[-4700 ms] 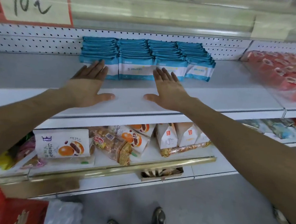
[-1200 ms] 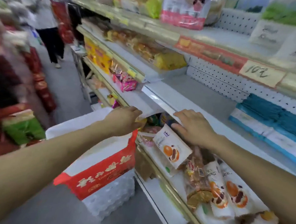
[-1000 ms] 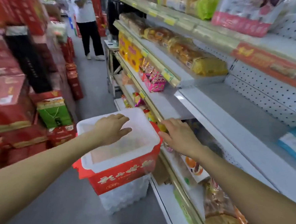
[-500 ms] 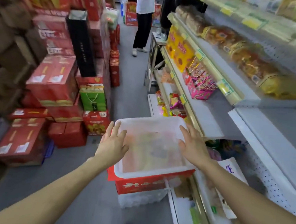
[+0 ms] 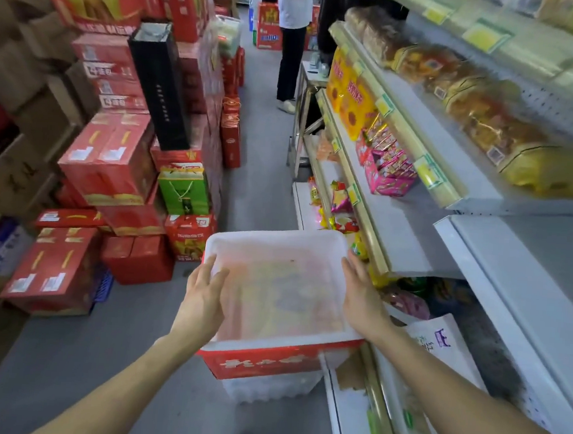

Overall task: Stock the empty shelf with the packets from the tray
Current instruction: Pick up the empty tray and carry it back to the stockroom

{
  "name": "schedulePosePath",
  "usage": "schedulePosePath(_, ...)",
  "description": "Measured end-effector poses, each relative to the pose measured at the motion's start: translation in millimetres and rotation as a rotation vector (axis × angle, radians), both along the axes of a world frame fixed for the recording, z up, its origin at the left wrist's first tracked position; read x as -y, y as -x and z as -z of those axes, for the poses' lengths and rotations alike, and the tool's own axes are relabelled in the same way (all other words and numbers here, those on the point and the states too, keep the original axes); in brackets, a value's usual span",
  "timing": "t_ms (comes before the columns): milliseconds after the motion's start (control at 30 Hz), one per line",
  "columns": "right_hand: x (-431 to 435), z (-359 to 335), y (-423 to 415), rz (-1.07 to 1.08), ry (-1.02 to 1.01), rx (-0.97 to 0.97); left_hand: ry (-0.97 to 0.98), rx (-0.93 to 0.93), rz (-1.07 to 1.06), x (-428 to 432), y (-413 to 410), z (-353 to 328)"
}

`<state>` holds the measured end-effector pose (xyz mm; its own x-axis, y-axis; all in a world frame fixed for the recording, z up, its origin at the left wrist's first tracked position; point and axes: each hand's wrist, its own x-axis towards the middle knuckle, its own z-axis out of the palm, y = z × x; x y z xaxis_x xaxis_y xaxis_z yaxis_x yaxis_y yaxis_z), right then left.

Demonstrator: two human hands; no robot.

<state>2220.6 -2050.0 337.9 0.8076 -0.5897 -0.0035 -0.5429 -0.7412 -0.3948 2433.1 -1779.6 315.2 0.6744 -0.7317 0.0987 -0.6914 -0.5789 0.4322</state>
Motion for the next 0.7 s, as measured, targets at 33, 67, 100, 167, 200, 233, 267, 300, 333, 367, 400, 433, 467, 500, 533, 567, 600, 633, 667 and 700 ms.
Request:
schedulePosePath(33,-1,0,1,0.008,-0.011,0.004,0.006,-0.001,-0.007,0,-1,-2)
schedulePosePath(67,-2,-1,2,0.019,-0.02,0.015,0.013,-0.011,-0.024,1,-2,-5)
schedulePosePath(100,-4,-3,4,0.033,-0.025,0.029,0.025,-0.027,-0.041,2,-3,-7)
schedulePosePath(167,-6,-8,7,0.077,-0.031,0.055,0.064,-0.042,-0.053,6,-5,-14)
schedulePosePath(200,-7,-12,8,0.095,-0.037,0.071,0.088,-0.042,-0.048,9,-7,-18)
schedulePosePath(233,-8,-16,10,0.111,-0.047,0.087,0.106,-0.044,-0.043,12,-10,-21)
schedulePosePath(267,-9,-21,11,0.129,-0.057,0.1,0.122,-0.052,-0.042,16,-12,-25)
schedulePosePath(300,-11,-26,12,0.15,-0.066,0.108,0.138,-0.073,-0.043,20,-14,-31)
schedulePosePath(333,-11,-31,14,0.173,-0.063,0.117,0.157,-0.108,-0.049,25,-15,-37)
schedulePosePath(367,-12,-34,16,0.197,-0.061,0.125,0.175,-0.139,-0.059,29,-16,-44)
schedulePosePath(400,-13,-39,18,0.224,-0.06,0.135,0.184,-0.167,-0.068,33,-18,-50)
schedulePosePath(433,-15,-41,21,0.25,-0.06,0.144,0.189,-0.188,-0.071,37,-19,-54)
schedulePosePath(467,-16,-41,25,0.276,-0.06,0.148,0.202,-0.203,-0.065,41,-21,-59)
schedulePosePath(500,-18,-41,30,0.305,-0.062,0.15,0.213,-0.217,-0.046,45,-23,-62)
schedulePosePath(533,-20,-43,35,0.334,-0.066,0.153,0.214,-0.229,-0.019,49,-24,-63)
schedulePosePath(567,-23,-45,42,0.368,-0.076,0.155,0.22,-0.238,0.008,53,-24,-65)
schedulePosePath(600,-28,-46,49,0.39,-0.082,0.155,0.229,-0.249,0.02,56,-23,-67)
schedulePosePath(633,-30,-52,49,0.39,-0.076,0.163,0.243,-0.257,0.027,56,-23,-71)
schedulePosePath(667,-39,-53,63,0.479,-0.109,0.176,0.22,-0.281,0.099,66,-21,-70)
schedulePosePath(700,-47,-55,70,0.524,-0.122,0.201,0.216,-0.31,0.122,71,-19,-71)
